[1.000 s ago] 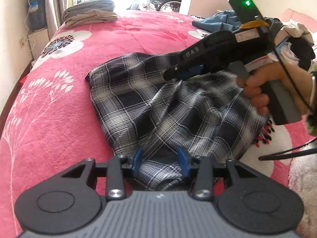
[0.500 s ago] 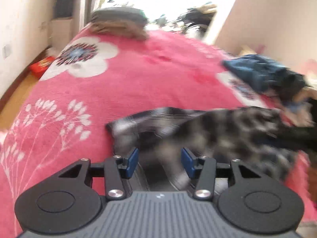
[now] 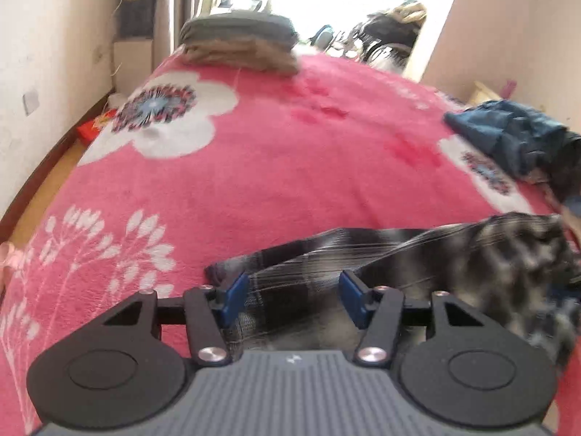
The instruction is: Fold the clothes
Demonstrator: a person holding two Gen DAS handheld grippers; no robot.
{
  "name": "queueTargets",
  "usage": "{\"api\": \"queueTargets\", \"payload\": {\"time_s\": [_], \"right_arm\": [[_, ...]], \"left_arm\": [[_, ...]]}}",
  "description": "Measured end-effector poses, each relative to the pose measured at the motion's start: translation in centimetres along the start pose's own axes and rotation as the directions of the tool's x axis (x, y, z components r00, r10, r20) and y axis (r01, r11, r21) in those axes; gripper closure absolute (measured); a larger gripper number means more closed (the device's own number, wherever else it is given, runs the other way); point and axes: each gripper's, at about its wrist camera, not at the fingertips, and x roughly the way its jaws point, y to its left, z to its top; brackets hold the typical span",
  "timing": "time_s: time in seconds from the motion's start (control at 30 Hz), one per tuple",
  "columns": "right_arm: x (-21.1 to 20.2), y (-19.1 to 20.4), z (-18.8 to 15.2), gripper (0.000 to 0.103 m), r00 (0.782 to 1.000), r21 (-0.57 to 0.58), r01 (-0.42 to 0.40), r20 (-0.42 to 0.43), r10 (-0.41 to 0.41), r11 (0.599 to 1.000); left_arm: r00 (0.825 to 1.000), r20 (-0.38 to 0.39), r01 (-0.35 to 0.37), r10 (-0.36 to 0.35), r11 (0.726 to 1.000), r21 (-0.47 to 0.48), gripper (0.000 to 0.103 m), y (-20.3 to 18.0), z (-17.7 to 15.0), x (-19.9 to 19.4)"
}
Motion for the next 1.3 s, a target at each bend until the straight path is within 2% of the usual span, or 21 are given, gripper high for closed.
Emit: {"api": "queueTargets", "payload": {"time_s": [0.1, 0.17, 0.2, 0.23, 0.3, 0.47, 0.53, 0.77, 0.9, 0.97, 1.03, 1.1, 1.17, 1.23, 1.3], "right_arm": [[-1.3, -2.2, 0.5, 0.071, 0.988, 0.007, 0.102, 0.113, -0.102, 0.995], [-0.9, -4.5, 0.7, 0.071, 0.975, 0.034, 0.181, 0.128, -0.184, 0.983], [-0.4, -6.0, 0.6, 0.077, 0.972, 0.061, 0.202, 0.107, -0.208, 0.977], [-0.2, -7.1, 0.5, 0.081, 0.976, 0.094, 0.192, 0.089, -0.201, 0.977], [-0.3, -8.7, 0.3, 0.082, 0.984, 0.157, 0.145, 0.08, -0.159, 0.977], [-2.3, -8.4, 1.2, 0.079, 0.987, 0.199, 0.103, 0.1, -0.124, 0.975], [-3.4, -8.0, 1.7, 0.079, 0.987, 0.209, 0.084, 0.114, -0.109, 0.974], [-8.8, -4.9, 4.0, 0.078, 0.979, 0.058, 0.043, 0.197, -0.054, 0.997], [-12.2, -2.1, 4.1, 0.076, 0.98, -0.098, -0.006, 0.197, 0.026, 0.995], [-13.0, 0.0, 3.9, 0.074, 0.982, -0.211, -0.059, 0.164, 0.095, 0.976], [-13.4, 2.2, 3.6, 0.07, 0.981, -0.325, -0.124, 0.104, 0.166, 0.937], [-12.5, 5.0, 2.8, 0.069, 0.972, -0.45, -0.216, -0.012, 0.237, 0.866], [-10.9, 8.5, 0.6, 0.068, 0.953, -0.592, -0.294, -0.125, 0.275, 0.75], [-9.3, 12.0, -1.9, 0.067, 0.927, -0.709, -0.37, -0.241, 0.287, 0.6], [-7.4, 15.0, -4.9, 0.067, 0.904, -0.766, -0.426, -0.334, 0.268, 0.482]], "left_arm": [[1.0, 0.007, -0.027, 0.027, 0.998, 0.056, 0.045, -0.7, -0.2, 0.4], [0.999, 0.013, -0.036, 0.035, 0.996, 0.08, 0.045, -1.0, -0.5, 0.4], [0.999, 0.016, -0.037, 0.036, 0.996, 0.085, 0.045, -1.1, -0.6, 0.4], [0.999, 0.017, -0.037, 0.035, 0.996, 0.085, 0.045, -1.0, -0.6, 0.4], [0.999, 0.016, -0.038, 0.036, 0.996, 0.084, 0.045, -1.0, -0.5, 0.4], [0.997, 0.017, -0.081, 0.081, 0.996, 0.039, 0.043, -0.9, 0.4, -0.9], [0.994, 0.028, -0.107, 0.106, 0.994, 0.006, 0.034, -0.8, 0.9, -1.9], [0.989, 0.074, -0.118, 0.131, 0.98, -0.159, 0.031, 1.0, 1.1, -7.9], [0.989, 0.051, -0.125, 0.138, 0.97, -0.208, 0.031, 1.5, 0.0, -10.3], [0.991, 0.026, -0.123, 0.133, 0.966, -0.228, 0.031, 1.7, -0.7, -11.2], [0.992, -0.004, -0.123, 0.125, 0.963, -0.241, 0.031, 1.8, -1.4, -11.7], [0.992, -0.032, -0.128, 0.124, 0.96, -0.251, 0.031, 1.9, -2.1, -12.1], [0.991, -0.056, -0.13, 0.119, 0.957, -0.261, 0.031, 2.1, -2.8, -12.3], [0.99, -0.078, -0.132, 0.114, 0.954, -0.27, 0.031, 2.4, -3.4, -12.3], [0.989, -0.096, -0.135, 0.112, 0.95, -0.282, 0.031, 2.8, -3.9, -12.3]]}}
